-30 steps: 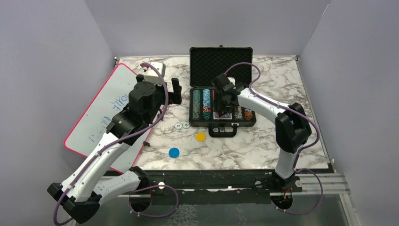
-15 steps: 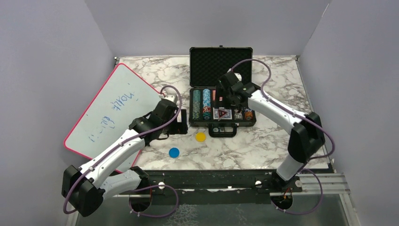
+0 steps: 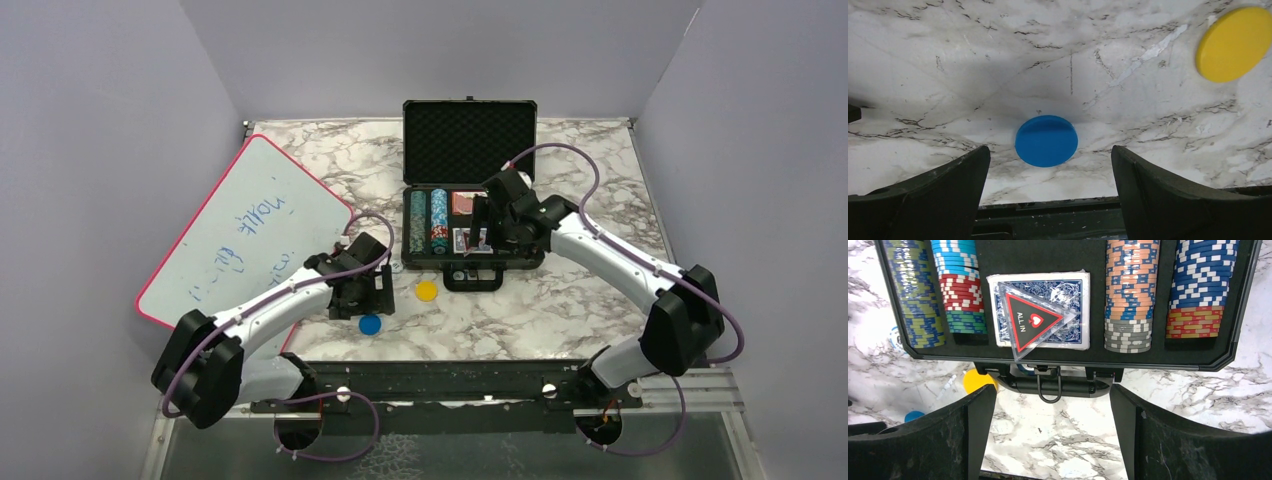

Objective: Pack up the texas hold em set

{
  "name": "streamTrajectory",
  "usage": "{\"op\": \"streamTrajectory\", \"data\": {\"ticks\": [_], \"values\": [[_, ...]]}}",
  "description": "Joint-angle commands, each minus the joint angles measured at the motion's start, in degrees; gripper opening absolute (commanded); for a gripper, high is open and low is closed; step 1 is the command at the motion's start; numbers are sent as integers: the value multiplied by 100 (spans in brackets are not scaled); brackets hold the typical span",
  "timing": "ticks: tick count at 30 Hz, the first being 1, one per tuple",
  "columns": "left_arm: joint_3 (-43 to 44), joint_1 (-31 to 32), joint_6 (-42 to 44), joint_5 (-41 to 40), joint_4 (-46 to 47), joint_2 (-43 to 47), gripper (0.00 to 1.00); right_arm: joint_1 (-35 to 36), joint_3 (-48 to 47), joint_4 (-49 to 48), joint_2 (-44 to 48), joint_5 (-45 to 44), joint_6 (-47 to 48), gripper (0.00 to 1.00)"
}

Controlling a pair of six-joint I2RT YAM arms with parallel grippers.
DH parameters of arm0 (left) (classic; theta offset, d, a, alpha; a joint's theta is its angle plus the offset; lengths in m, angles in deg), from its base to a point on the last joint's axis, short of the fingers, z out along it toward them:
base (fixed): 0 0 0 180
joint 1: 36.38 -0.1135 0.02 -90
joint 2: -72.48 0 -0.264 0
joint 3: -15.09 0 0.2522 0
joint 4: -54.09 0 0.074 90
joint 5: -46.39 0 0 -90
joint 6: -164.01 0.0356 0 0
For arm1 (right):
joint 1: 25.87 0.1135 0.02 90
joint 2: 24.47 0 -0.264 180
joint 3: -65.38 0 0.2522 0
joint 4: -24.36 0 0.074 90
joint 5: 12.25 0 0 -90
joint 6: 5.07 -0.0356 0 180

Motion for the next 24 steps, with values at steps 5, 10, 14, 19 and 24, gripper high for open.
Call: {"op": "streamTrajectory", "data": {"ticks": [5,10,14,19,24], "values": [[-334,-25,-172,265,275,-414,81,-26,127,-122,365,26,-87,86],[-452,-25,-199,238,436,-507,75,-26,169,-177,351,35,-51,86],[-544,-25,-135,180,657,-632,72,-23,169,-173,360,5,-26,86],[-472,-17,-41,196,657,-986,69,-26,239,-144,482,-43,-73,86],[-492,44,-40,208,653,-1193,67,-26,406,-107,719,-87,-157,85]]}}
